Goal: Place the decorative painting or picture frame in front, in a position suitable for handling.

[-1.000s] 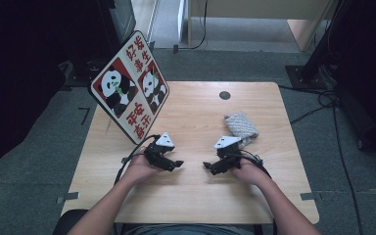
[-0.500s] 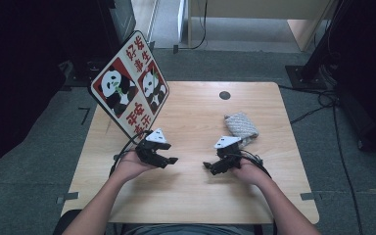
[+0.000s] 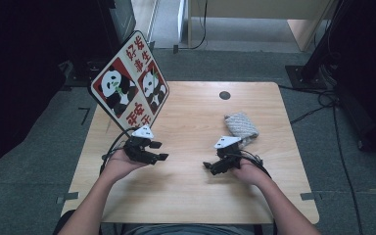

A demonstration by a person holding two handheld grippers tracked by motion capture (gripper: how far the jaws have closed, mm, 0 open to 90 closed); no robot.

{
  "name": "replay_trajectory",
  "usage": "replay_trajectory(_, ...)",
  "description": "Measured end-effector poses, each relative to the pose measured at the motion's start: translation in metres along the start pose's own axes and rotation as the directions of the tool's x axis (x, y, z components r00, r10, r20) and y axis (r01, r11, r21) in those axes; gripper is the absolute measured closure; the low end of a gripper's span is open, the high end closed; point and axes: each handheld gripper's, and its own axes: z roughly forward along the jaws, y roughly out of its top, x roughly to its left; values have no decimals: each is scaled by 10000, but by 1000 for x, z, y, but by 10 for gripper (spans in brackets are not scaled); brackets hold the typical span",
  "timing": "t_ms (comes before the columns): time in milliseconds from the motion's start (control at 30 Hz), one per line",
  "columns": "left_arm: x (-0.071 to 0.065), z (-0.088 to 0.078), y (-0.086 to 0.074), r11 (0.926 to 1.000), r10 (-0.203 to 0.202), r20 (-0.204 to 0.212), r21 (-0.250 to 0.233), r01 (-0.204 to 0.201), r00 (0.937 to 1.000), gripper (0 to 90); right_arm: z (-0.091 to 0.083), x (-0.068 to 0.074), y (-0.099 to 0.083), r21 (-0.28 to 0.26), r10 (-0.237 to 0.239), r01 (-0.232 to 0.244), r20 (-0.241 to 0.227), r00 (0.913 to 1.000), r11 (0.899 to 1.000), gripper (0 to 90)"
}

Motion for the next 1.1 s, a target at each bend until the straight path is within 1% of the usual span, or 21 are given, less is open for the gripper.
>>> replay_trajectory(67,0,-3,-2,10000,-2,34,-27,2,10000,421,0,0,0,-8,-11,11,-4,10000,10000,0)
replay_trajectory(167,2,-9,-5,10000,-19,-75,-87,18,10000,421,0,0,0,0,2,-2,0,10000,10000,0)
replay_trajectory(300,5,-19,-10,9996,-189,-367,-208,181,9991,423,0,0,0,0,4,-4,-2,10000,10000,0)
replay_trajectory(433,7,-30,-17,9985,-310,-609,-468,282,9977,447,0,0,0,-5,8,-8,-9,10000,10000,0)
replay_trajectory(533,8,-38,-24,9969,-558,-689,-584,518,9961,461,0,-1,0,8,-32,32,-62,10000,10000,0)
replay_trajectory(667,9,-48,-32,9962,-664,-863,-621,612,9941,464,2,-1,2,2,-83,83,-111,9999,10000,0)
replay_trajectory(767,10,-55,-37,9938,-880,-997,-766,806,9911,464,3,-2,3,-11,-127,126,-118,9998,9999,0)
replay_trajectory(833,12,-60,-41,9925,-982,-1089,-836,894,9892,465,4,-1,5,24,-24,24,-98,9999,10000,0)
replay_trajectory(867,13,-62,-42,9918,-1020,-1095,-879,926,9887,466,5,-1,5,-3,-64,64,-83,9999,10000,0)
replay_trajectory(900,14,-64,-43,9903,-1109,-1164,-968,998,9870,467,6,0,6,4,-68,68,-91,9999,10000,0)
replay_trajectory(967,15,-66,-44,9897,-1128,-1239,-1018,1005,9859,464,6,0,6,11,-72,72,-92,9999,10000,0)
replay_trajectory(1000,16,-69,-46,9884,-1192,-1421,-1106,1039,9827,464,6,0,6,3,-68,68,-93,9999,10000,0)
replay_trajectory(1033,18,-71,-47,9875,-1254,-1495,-1144,1088,9808,450,7,1,7,10,-64,64,-116,9999,10000,0)
replay_trajectory(1100,20,-74,-47,9862,-1319,-1549,-1198,1139,9791,452,7,1,7,7,-76,76,-115,9999,10000,0)
